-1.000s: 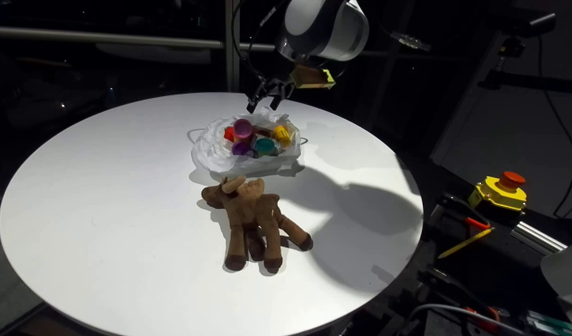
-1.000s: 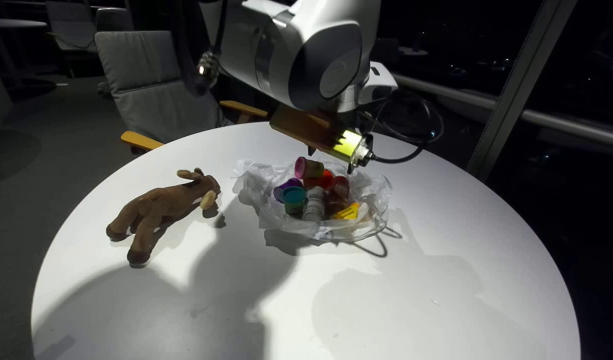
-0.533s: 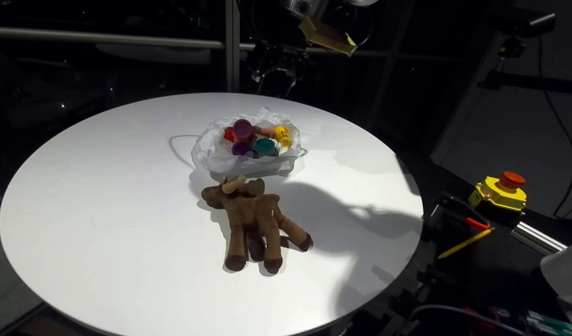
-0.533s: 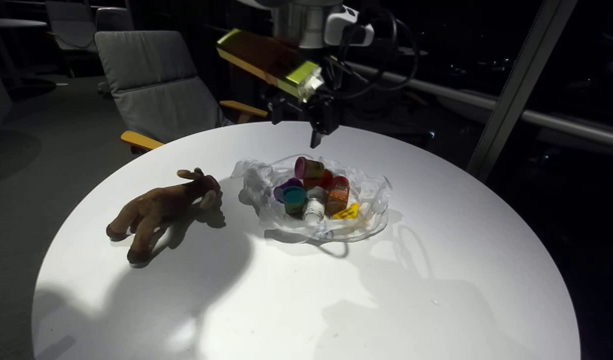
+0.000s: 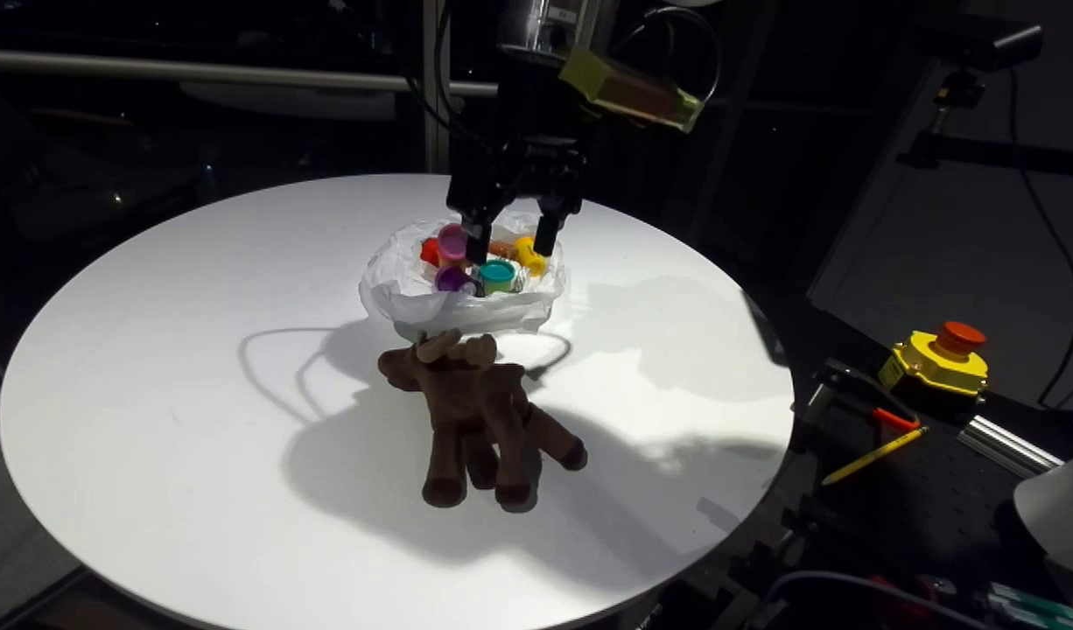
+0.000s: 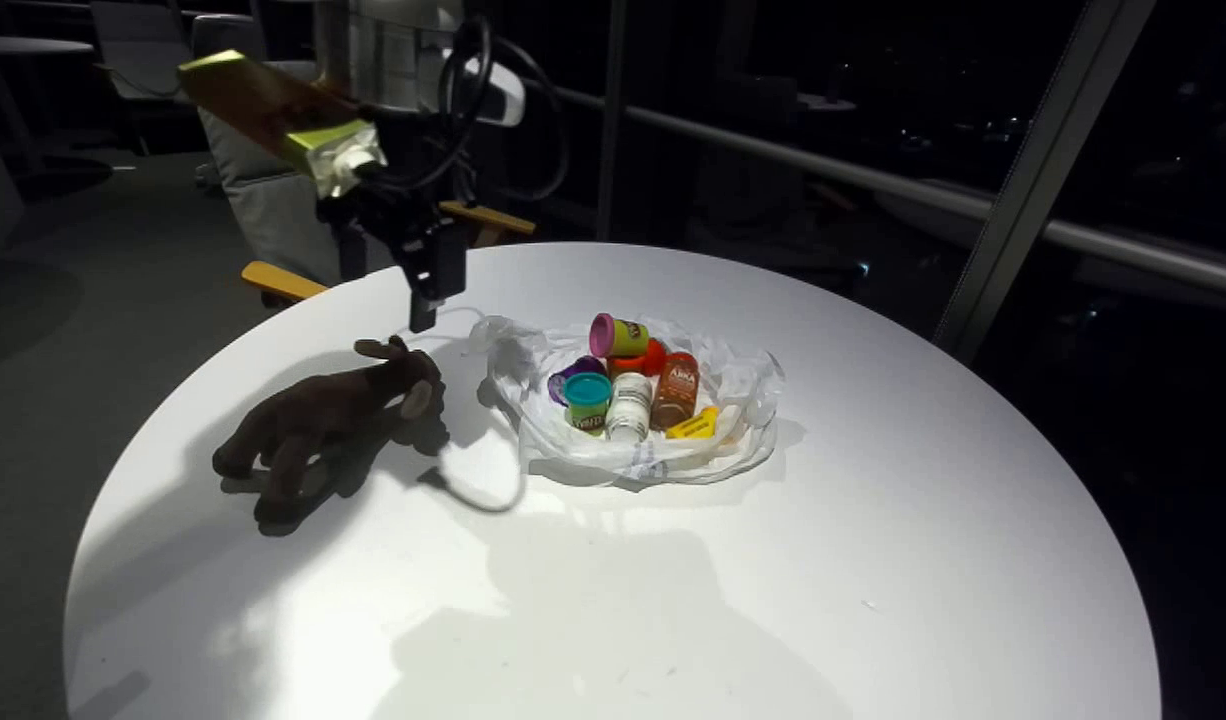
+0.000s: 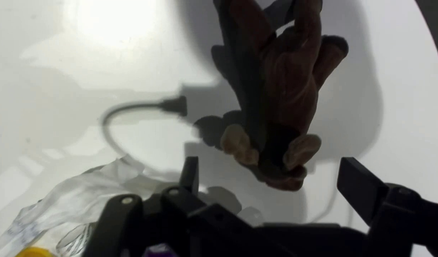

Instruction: Put the objects on the table in the plastic bag

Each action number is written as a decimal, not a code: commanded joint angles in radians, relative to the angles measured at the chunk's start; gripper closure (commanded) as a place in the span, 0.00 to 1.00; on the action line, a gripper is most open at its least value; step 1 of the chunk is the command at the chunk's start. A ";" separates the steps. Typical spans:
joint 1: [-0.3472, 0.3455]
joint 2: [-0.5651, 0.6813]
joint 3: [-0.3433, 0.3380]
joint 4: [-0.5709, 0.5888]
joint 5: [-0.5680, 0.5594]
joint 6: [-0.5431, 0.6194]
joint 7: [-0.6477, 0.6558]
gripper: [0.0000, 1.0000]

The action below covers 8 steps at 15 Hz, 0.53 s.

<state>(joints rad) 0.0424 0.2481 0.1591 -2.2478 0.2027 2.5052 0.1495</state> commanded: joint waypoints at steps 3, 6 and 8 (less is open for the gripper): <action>0.083 0.054 0.008 -0.050 0.018 0.066 0.018 0.00; 0.095 0.097 0.021 -0.060 0.032 0.109 -0.005 0.00; 0.089 0.120 0.041 -0.072 0.046 0.171 -0.040 0.00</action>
<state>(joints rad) 0.1304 0.3487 0.1782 -2.3035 0.2099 2.5951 0.1551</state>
